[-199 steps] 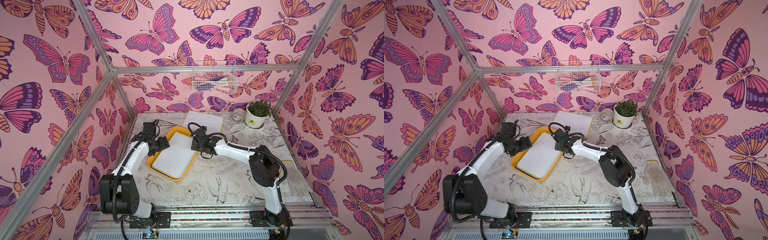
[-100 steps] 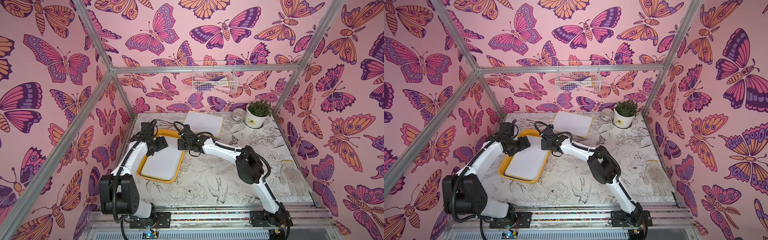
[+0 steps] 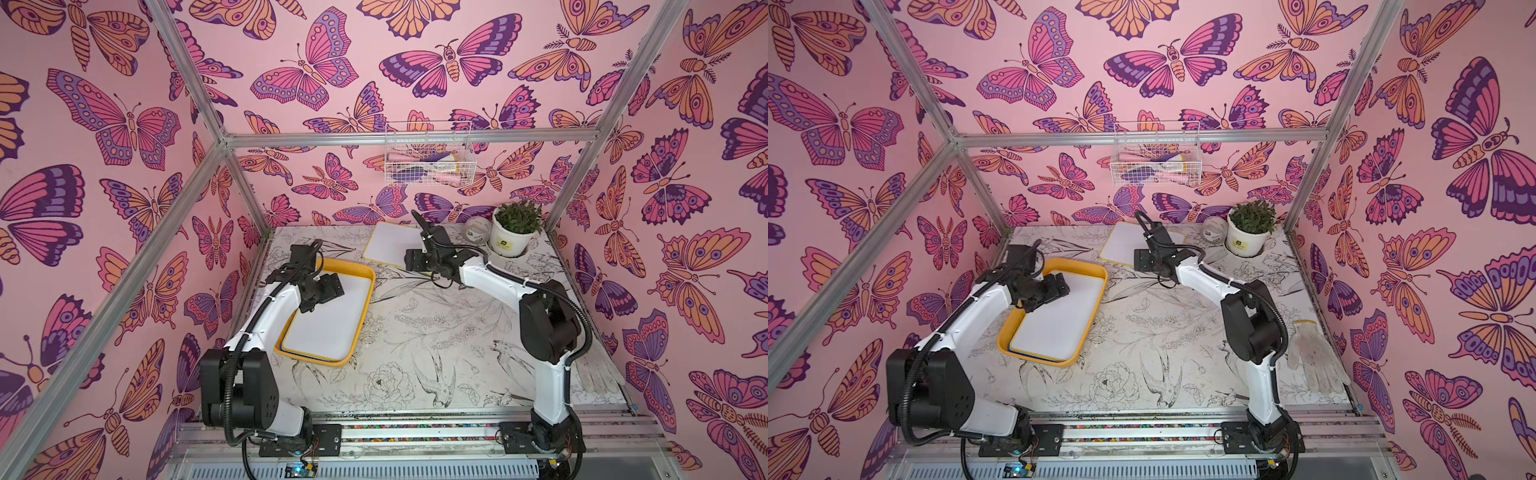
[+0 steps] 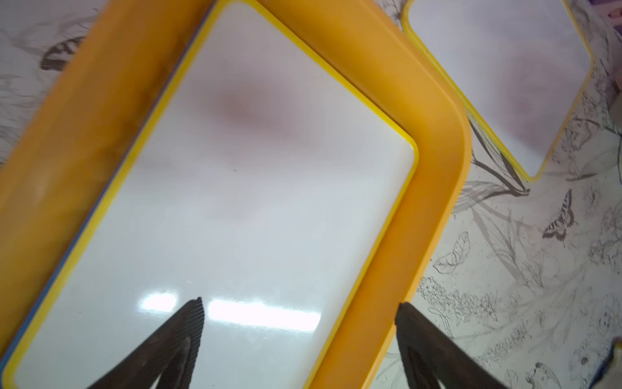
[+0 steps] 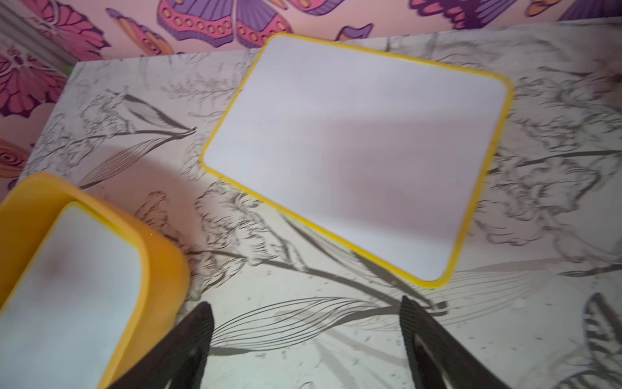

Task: Put the whiteboard into the storage box
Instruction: Move the storage box to the center of the board, then move the whiteboard to the center of the board.

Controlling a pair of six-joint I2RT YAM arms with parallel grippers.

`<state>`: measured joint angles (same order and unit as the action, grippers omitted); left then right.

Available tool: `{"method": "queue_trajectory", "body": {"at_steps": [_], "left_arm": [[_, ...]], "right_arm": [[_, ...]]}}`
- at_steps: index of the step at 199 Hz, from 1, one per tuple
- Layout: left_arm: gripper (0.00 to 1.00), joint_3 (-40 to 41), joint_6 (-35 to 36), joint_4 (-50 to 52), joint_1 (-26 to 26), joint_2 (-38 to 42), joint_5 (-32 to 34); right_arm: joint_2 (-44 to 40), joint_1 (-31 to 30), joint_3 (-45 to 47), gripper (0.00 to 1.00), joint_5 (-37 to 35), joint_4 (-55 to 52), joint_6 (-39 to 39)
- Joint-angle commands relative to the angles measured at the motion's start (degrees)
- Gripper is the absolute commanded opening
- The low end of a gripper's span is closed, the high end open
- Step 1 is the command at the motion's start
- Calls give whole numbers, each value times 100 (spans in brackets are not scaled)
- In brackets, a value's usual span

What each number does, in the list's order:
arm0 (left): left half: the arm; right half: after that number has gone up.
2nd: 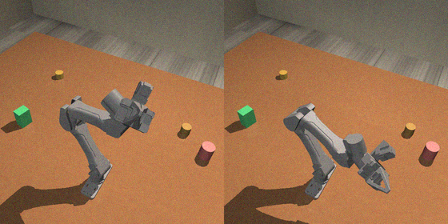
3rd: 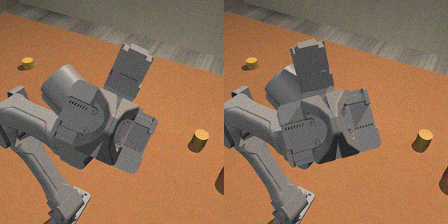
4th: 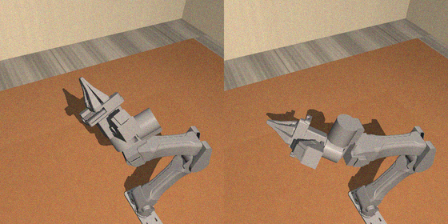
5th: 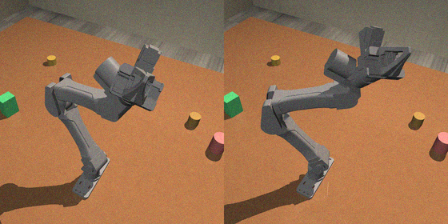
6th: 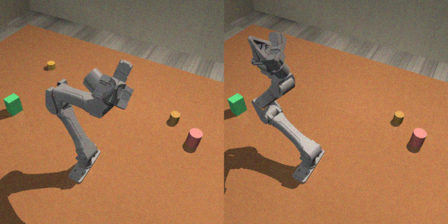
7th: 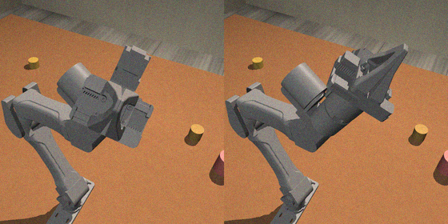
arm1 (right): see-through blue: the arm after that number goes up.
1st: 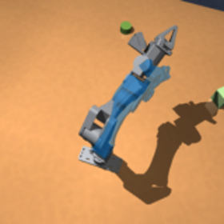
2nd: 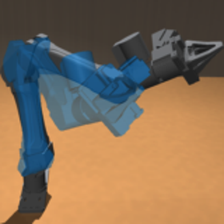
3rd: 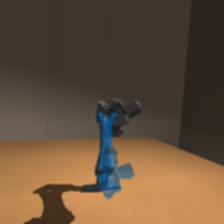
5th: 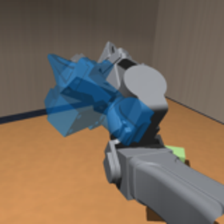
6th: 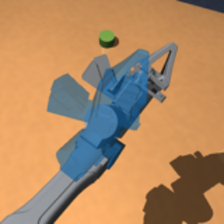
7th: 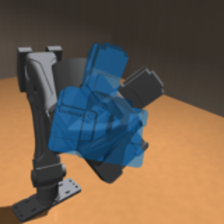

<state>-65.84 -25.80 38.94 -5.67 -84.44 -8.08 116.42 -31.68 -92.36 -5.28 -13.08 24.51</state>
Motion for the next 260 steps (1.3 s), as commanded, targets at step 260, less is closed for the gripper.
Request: {"method": "queue_trajectory", "body": {"at_steps": [260], "left_arm": [[91,98,612,-185,-1639,673,552]], "right_arm": [[1496,497,-921,85,1019,-1700,370]]}}
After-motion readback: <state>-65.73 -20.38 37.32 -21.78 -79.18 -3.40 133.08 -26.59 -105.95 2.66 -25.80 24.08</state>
